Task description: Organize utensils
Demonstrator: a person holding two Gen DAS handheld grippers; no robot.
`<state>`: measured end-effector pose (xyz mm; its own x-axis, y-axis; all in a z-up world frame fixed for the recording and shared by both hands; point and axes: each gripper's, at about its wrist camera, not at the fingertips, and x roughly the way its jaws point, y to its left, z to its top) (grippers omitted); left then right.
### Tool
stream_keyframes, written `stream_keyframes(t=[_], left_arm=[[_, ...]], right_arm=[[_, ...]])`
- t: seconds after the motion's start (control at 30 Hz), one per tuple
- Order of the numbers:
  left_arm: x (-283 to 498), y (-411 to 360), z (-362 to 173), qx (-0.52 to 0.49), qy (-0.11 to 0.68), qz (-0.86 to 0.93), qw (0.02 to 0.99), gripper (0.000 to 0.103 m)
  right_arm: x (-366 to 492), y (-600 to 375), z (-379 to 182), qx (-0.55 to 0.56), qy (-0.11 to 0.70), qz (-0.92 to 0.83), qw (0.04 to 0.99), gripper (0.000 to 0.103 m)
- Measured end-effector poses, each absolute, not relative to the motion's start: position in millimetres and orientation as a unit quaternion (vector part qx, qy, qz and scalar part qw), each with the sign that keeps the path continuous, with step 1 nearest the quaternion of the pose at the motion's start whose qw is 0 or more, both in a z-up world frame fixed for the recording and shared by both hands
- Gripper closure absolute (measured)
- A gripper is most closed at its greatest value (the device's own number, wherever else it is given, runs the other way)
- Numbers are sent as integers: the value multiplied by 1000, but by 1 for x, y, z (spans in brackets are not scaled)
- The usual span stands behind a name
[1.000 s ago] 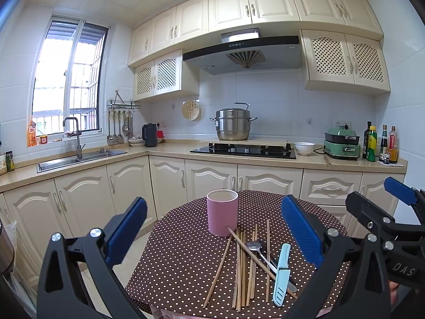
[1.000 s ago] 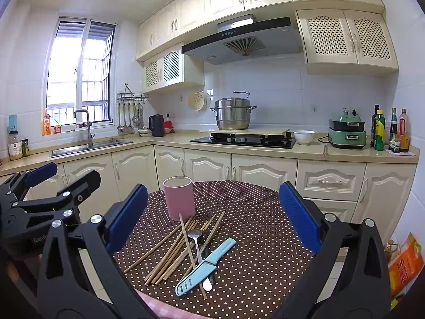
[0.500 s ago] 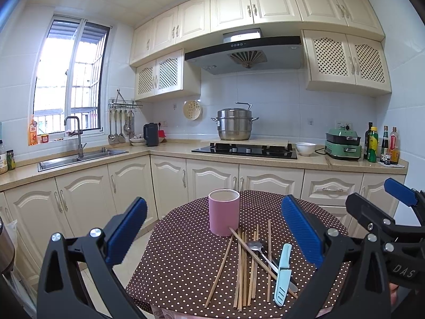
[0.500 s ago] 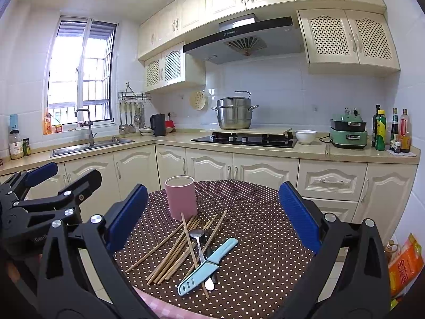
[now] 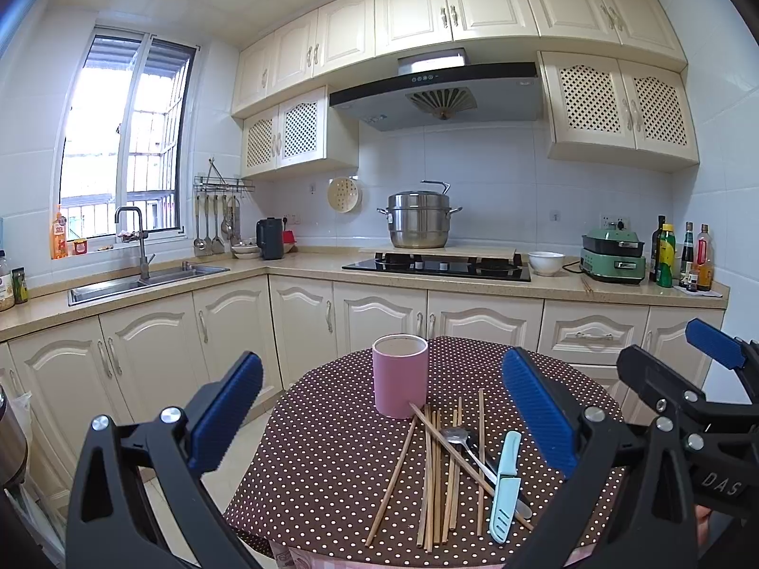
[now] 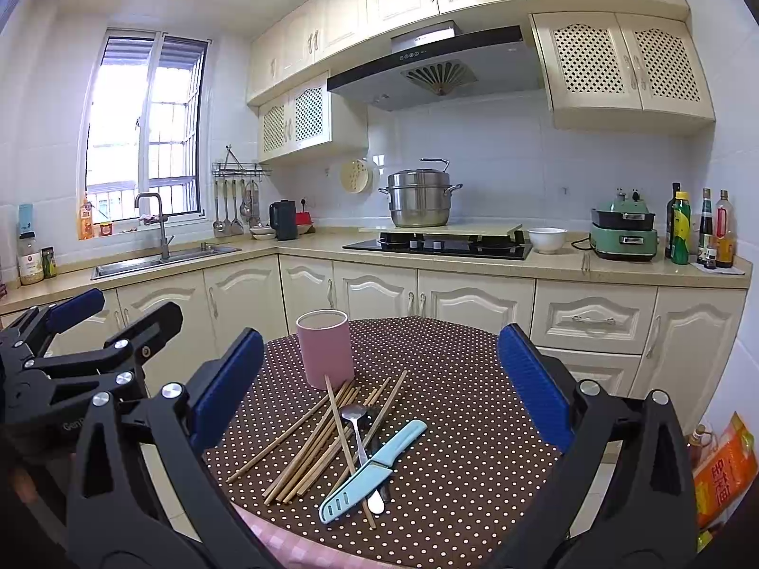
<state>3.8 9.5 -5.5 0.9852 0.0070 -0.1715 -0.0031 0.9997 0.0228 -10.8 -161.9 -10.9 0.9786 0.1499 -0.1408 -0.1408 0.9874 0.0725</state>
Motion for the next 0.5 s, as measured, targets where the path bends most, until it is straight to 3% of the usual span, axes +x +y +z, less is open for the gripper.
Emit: stream_keyframes(t=[0.5], left_arm=[[0,16,-5,13,90,5,996,4]], right_arm=[[-10,-162,-11,33,77,75,994,6]])
